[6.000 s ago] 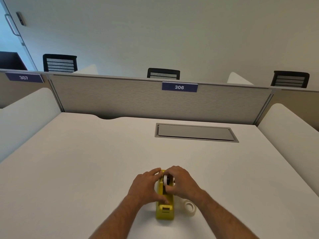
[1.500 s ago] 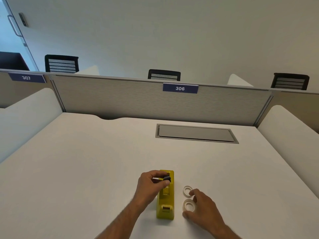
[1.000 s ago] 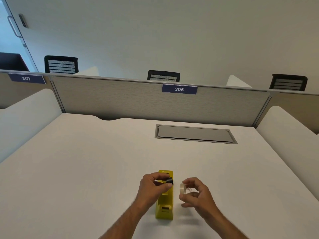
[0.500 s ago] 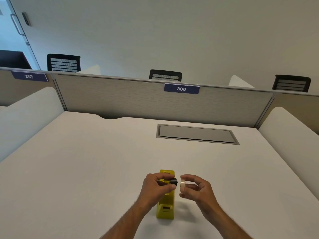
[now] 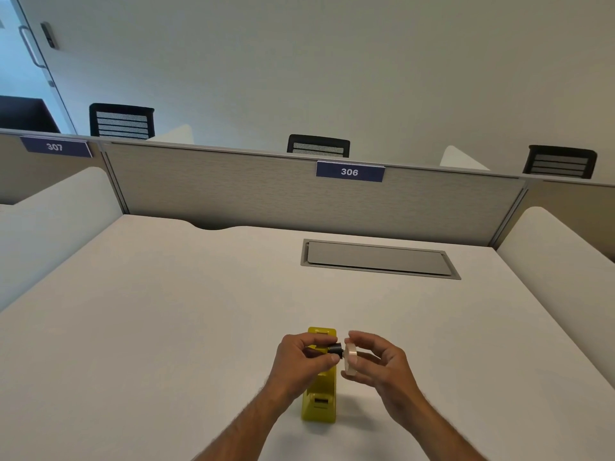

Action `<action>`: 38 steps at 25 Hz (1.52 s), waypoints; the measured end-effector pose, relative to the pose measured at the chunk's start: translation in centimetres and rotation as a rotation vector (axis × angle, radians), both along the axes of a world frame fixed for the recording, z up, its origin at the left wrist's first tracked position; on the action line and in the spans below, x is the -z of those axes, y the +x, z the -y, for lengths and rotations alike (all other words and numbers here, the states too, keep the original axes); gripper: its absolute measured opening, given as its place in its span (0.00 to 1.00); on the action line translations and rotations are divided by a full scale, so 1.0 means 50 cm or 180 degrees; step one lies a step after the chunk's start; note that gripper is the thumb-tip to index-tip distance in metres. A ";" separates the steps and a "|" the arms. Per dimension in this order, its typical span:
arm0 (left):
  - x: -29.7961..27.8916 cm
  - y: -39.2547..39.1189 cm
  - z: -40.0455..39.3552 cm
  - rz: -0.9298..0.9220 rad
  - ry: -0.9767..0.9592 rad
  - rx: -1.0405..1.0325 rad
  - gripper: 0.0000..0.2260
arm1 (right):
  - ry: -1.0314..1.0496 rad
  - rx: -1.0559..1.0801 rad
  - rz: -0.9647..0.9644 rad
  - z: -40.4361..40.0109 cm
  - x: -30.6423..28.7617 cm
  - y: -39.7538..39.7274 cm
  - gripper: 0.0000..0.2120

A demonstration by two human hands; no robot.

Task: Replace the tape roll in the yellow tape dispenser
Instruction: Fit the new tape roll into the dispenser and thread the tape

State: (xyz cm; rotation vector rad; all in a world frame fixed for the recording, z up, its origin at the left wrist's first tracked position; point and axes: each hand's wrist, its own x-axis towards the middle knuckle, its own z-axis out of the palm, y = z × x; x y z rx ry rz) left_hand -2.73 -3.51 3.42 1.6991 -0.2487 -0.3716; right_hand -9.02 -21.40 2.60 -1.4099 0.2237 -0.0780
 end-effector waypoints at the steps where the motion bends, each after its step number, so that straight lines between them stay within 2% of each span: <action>1: 0.000 0.000 -0.001 -0.0018 -0.0008 -0.0003 0.14 | -0.0016 0.0001 0.0000 0.001 0.000 0.000 0.19; 5: 0.001 -0.002 -0.002 -0.0008 -0.0006 0.0025 0.13 | -0.0194 -0.0007 -0.0005 0.003 0.004 0.000 0.20; 10: -0.001 -0.006 -0.001 0.0025 0.0051 0.0018 0.13 | -0.0003 -0.0071 -0.0039 0.005 0.005 0.001 0.21; 18: -0.004 -0.009 0.004 0.0054 0.0180 0.0070 0.14 | -0.0045 -0.0123 0.0113 0.004 0.003 -0.001 0.24; 30: -0.012 -0.005 -0.004 0.0114 0.0055 0.0226 0.13 | 0.0067 -0.0340 0.0152 0.000 0.001 -0.001 0.23; 38: -0.007 -0.004 -0.002 0.0032 -0.0180 0.0144 0.13 | 0.0208 -0.0215 0.0095 -0.008 -0.005 -0.002 0.25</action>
